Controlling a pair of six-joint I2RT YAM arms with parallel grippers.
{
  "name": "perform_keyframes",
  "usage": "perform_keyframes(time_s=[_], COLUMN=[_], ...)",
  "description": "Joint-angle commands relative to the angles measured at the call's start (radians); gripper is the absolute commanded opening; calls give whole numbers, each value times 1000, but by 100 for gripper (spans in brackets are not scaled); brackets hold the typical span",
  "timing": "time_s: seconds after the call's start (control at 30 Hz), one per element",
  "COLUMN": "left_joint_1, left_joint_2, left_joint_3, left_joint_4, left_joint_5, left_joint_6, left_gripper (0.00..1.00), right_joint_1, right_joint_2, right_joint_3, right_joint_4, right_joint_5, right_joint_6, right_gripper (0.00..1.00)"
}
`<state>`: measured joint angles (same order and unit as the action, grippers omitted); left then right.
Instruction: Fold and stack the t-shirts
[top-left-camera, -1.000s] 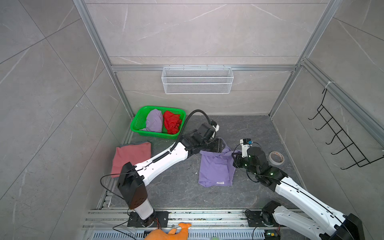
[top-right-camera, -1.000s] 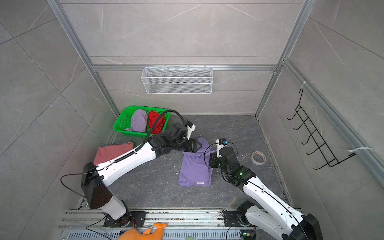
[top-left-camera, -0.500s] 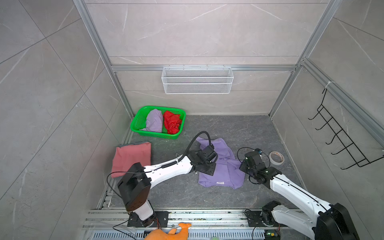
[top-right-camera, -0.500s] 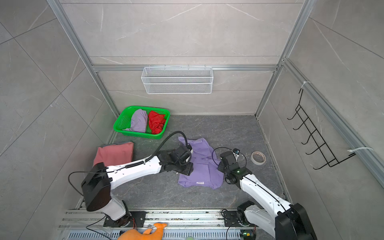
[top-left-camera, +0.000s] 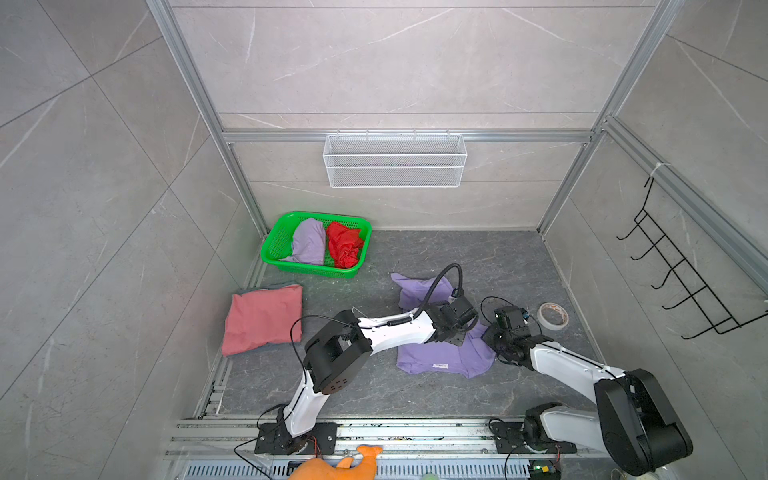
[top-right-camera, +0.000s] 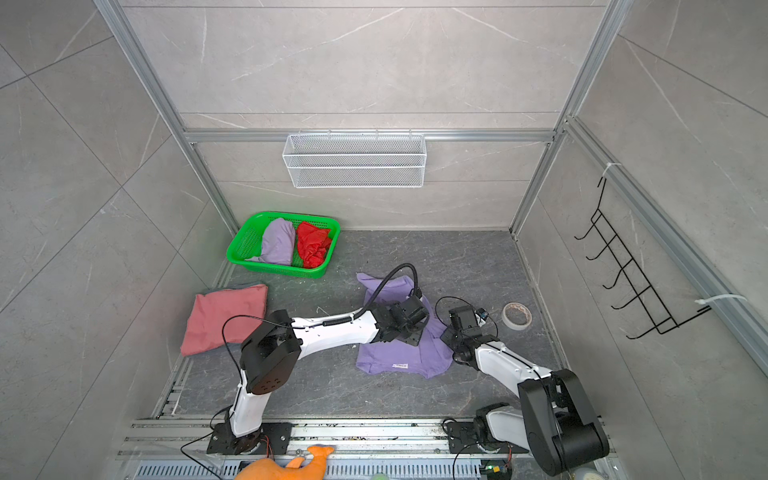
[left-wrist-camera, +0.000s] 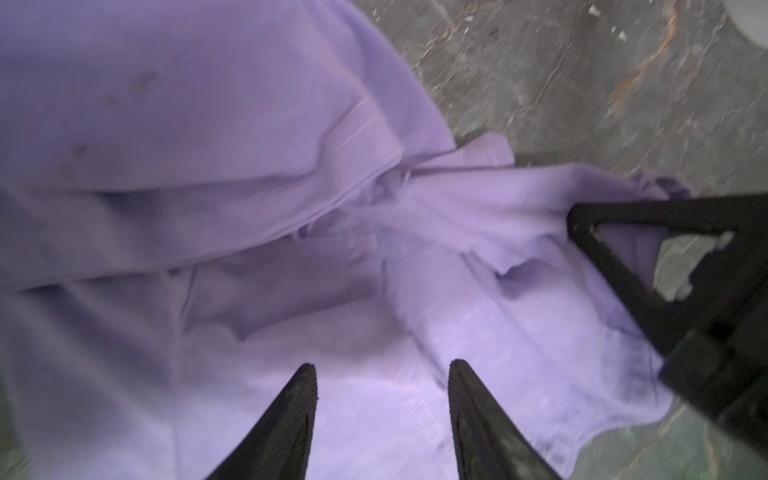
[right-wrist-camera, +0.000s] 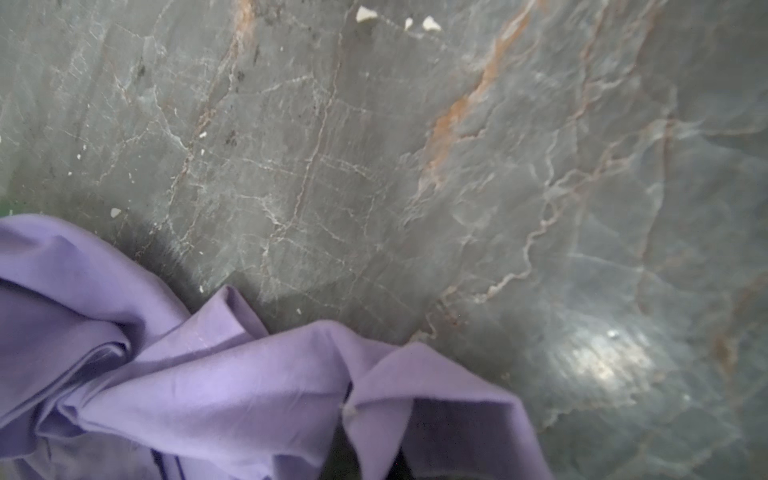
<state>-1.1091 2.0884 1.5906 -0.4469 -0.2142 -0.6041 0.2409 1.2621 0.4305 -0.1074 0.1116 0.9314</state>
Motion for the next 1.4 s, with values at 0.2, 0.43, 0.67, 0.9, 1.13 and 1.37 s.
perform_keyframes(time_s=[0.2, 0.43, 0.67, 0.9, 1.13, 1.37], left_joint_1=[-31, -30, -31, -27, 64, 273], left_joint_2=[148, 206, 201, -15, -441, -894], left_joint_3=[194, 247, 243, 127, -227, -641], left_joint_4=[-197, -253, -279, -238, -247, -275], left_joint_5=[-118, -136, -151, -188, -252, -235], left_joint_6=[-52, -63, -55, -37, -107, -167], left_gripper=[54, 51, 4, 0, 0, 0], right_joint_1=[-23, -29, -30, -32, -36, -46], right_joint_2=[-55, -98, -103, -109, -149, -159], right_joint_3=[-14, 1, 9, 62, 139, 168], right_joint_4=[-33, -59, -60, -91, -169, -217], right_joint_5=[-36, -43, -49, -31, 19, 68], right_joint_6=[-23, -42, -47, -79, -140, -179], right_gripper=[4, 5, 5, 4, 4, 4])
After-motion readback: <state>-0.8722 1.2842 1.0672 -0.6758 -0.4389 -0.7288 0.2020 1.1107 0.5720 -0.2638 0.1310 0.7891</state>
